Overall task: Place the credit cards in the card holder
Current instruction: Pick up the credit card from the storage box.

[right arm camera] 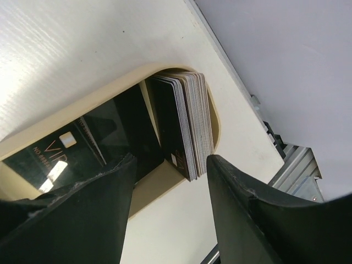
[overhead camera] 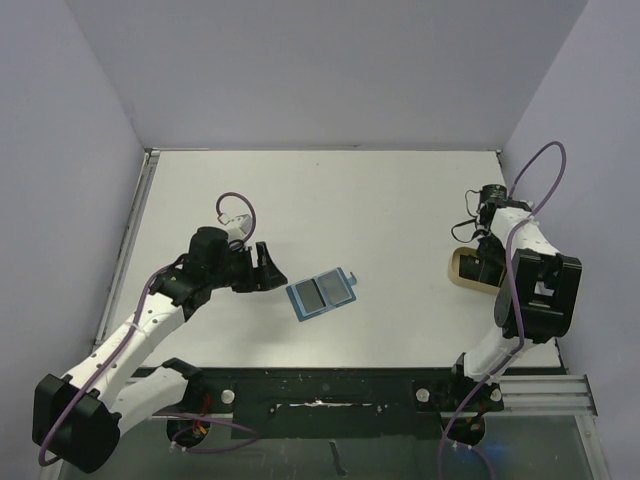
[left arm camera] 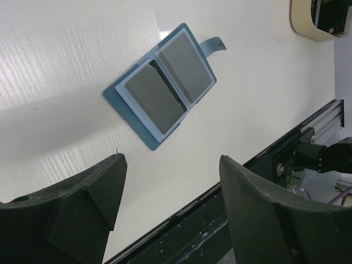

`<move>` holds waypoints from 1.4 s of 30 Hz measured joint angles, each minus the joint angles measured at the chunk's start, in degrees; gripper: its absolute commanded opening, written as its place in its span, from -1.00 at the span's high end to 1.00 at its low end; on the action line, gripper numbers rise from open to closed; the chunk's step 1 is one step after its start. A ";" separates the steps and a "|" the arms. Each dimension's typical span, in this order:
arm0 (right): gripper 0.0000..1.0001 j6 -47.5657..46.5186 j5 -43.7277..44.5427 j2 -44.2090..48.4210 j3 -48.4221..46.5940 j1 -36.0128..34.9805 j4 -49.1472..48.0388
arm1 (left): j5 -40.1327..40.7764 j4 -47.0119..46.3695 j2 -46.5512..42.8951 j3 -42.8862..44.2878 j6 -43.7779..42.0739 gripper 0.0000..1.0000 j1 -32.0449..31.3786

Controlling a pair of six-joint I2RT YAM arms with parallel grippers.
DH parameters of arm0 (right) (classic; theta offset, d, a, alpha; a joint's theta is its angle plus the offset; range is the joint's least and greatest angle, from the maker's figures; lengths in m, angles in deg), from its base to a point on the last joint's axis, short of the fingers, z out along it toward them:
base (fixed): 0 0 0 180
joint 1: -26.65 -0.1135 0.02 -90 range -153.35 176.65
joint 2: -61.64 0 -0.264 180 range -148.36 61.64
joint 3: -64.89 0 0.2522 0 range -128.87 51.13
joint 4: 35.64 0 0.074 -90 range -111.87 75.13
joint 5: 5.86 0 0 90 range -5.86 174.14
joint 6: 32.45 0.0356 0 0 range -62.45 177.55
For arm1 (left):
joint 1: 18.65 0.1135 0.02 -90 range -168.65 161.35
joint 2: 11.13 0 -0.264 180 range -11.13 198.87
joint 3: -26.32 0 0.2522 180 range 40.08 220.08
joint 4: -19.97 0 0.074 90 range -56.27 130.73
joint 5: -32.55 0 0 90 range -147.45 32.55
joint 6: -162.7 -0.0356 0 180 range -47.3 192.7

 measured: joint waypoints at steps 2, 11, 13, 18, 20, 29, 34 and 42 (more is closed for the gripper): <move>-0.09 -0.68 -0.42 -0.90 0.00 0.92 -0.35 | 0.00 -0.15 0.00 -0.31 0.13 -0.33 0.00; -0.06 -1.79 -0.63 -1.75 0.02 3.87 -1.11 | -0.26 -0.44 0.00 -0.72 0.39 -0.32 0.02; -0.06 -1.88 -0.63 -2.14 0.02 4.15 -1.11 | -0.37 -0.57 0.02 -0.74 0.42 -0.31 0.02; -0.07 -2.25 -0.66 -2.29 0.02 4.24 -1.44 | -0.68 -0.59 0.20 -0.74 0.39 -0.31 0.02; -0.07 -2.25 -0.66 -2.38 0.02 4.31 -1.53 | -0.70 -0.59 0.28 -0.74 0.39 -0.30 0.02; 0.05 -2.62 -0.33 -4.24 0.02 5.05 -1.68 | -1.14 -0.61 0.35 -0.74 0.39 -0.29 0.26; 0.18 -2.78 -0.20 -4.26 0.02 5.33 -1.70 | -1.18 -0.61 0.37 -0.74 0.39 -0.29 0.28; 0.33 -2.89 -0.35 -4.26 0.02 5.86 -1.75 | -1.18 -0.61 0.39 -0.74 0.39 -0.28 0.28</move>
